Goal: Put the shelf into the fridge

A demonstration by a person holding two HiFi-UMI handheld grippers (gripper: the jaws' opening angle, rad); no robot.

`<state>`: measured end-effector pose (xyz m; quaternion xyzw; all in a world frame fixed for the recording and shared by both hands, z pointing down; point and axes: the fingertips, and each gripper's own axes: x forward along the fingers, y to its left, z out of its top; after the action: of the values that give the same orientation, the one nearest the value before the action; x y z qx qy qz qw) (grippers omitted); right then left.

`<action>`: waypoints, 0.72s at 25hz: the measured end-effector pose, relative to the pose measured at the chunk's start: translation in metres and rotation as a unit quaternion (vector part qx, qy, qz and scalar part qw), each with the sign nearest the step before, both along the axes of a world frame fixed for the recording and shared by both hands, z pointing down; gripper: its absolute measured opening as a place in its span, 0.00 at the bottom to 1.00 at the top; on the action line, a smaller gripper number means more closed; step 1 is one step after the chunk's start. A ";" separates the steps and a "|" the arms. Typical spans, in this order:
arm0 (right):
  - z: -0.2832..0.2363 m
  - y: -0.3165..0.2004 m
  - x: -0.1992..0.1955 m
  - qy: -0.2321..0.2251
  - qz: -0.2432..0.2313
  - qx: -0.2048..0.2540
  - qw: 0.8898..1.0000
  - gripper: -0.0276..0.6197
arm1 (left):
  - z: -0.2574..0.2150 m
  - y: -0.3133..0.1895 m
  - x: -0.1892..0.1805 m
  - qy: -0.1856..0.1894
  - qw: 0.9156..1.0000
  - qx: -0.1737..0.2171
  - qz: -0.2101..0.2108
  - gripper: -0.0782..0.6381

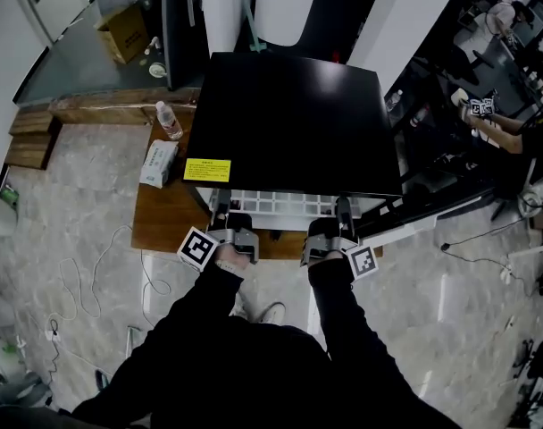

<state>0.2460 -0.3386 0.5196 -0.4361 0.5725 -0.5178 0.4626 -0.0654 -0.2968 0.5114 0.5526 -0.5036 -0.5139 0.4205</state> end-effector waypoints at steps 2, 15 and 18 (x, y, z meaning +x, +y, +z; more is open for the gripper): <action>0.000 -0.006 -0.001 -0.001 0.002 -0.001 1.000 0.09 | 0.000 -0.006 -0.002 -0.002 1.000 -0.001 -0.004 0.17; 0.000 -0.023 -0.005 0.005 0.015 0.018 1.000 0.10 | 0.000 -0.022 -0.003 -0.013 1.000 0.016 -0.001 0.18; -0.004 -0.014 -0.026 0.041 -0.052 0.048 0.997 0.23 | -0.010 -0.013 0.004 -0.021 0.998 0.051 0.027 0.19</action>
<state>0.2196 -0.3530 0.5154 -0.4034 0.6372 -0.4949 0.4316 -0.0609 -0.3101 0.5018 0.5974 -0.4701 -0.5157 0.3951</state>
